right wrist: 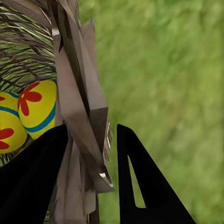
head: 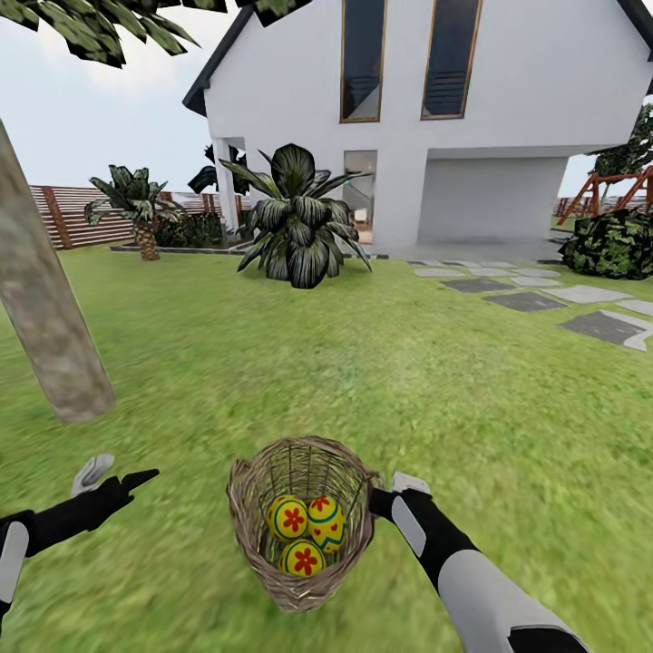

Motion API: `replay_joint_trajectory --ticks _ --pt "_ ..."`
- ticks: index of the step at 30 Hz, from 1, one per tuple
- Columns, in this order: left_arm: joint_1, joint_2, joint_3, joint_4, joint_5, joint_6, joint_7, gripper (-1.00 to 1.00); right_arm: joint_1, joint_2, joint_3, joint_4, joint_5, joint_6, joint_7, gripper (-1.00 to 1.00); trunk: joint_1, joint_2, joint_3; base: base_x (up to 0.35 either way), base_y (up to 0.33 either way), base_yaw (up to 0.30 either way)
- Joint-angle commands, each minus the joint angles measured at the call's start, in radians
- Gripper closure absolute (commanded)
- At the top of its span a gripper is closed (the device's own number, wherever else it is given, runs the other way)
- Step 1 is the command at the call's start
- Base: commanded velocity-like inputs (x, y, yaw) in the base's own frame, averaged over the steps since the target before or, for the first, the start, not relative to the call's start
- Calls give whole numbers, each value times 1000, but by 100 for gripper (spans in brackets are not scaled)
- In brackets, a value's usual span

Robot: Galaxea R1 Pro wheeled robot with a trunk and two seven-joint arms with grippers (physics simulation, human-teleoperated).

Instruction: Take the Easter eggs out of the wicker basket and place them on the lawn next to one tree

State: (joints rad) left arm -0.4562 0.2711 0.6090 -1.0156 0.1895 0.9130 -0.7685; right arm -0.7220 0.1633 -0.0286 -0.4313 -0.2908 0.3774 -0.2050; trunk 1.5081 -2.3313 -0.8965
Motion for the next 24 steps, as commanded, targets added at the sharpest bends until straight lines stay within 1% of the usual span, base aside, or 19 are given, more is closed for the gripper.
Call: replay_joint_trajectory --ticks 1,24 --pt "-1 0 2 0 -1 4 -4 -100 -1 1 -4 -3 -11 3 -5 100 4 -8 -4 0 0 0" --pt "-1 0 2 0 -1 4 -6 -100 -1 2 -8 -3 -11 2 -4 100 92 -169 -76 0 0 0"
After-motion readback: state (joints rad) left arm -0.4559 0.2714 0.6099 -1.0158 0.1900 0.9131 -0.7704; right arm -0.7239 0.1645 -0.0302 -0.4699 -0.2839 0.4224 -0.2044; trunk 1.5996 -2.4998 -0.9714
